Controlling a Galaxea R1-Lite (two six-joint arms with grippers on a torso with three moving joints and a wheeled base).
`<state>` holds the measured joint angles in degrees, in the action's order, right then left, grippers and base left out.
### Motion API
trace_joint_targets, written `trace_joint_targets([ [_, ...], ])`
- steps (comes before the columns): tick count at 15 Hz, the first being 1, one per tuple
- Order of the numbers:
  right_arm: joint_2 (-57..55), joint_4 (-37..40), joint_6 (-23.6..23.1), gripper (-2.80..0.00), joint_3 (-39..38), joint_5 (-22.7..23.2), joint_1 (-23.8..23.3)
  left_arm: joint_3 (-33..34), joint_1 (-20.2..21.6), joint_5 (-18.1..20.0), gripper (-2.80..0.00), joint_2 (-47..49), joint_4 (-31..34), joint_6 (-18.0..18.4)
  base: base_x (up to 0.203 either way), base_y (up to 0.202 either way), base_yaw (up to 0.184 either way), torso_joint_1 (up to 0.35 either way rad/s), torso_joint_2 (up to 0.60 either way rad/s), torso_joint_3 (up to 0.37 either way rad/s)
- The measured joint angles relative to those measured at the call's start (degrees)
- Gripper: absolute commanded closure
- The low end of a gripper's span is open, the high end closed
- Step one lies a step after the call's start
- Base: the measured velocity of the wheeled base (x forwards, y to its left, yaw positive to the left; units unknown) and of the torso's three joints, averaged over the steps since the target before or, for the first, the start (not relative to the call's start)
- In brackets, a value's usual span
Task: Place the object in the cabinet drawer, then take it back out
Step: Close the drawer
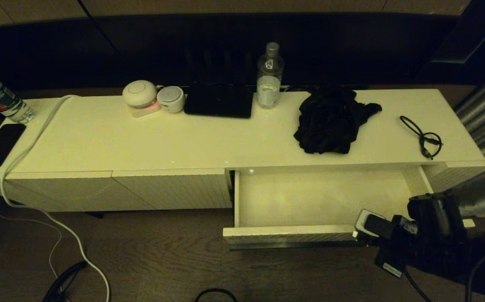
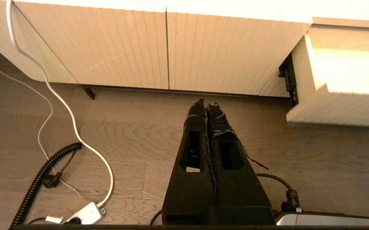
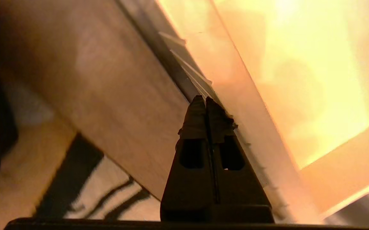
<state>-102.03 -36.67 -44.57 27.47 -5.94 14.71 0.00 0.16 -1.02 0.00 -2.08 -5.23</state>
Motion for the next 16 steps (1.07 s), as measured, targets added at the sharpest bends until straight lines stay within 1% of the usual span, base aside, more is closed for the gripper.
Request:
trace_joint_targets([
  [2, -1.57, -0.33, 3.22, 0.0, 2.98, -3.02, 0.06, 0.0, 0.0, 0.01, 0.0, 0.0, 0.0, 0.02, 0.0, 0.0, 0.0, 0.0, 0.0, 0.0],
  [8, -5.53, -0.23, 12.19, 0.0, 12.3, -9.1, 0.22, 0.0, 0.0, 0.01, 0.0, 0.0, 0.0, 0.01, 0.0, 0.0, 0.0, 0.0, 0.0, 0.0],
  [11, -7.18, -0.18, 16.34, 0.0, 16.94, -10.87, 0.33, 0.0, -0.02, -0.02, 0.0, 0.0, 0.0, 0.01, 0.0, 0.0, 0.0, 0.0, 0.0, 0.0],
  [13, -7.81, -0.25, 18.14, 0.0, 18.6, -11.15, 0.38, 0.0, -0.02, -0.02, 0.0, 0.0, 0.0, 0.0, 0.0, 0.0, 0.0, 0.0, 0.0, 0.0],
  [16, -8.39, 0.59, 18.84, 0.0, 21.23, -11.48, 0.5, 0.0, 0.0, -0.03, 0.0, 0.0, 0.0, 0.0, 0.0, 0.0, 0.0, 0.0, 0.0, 0.0],
])
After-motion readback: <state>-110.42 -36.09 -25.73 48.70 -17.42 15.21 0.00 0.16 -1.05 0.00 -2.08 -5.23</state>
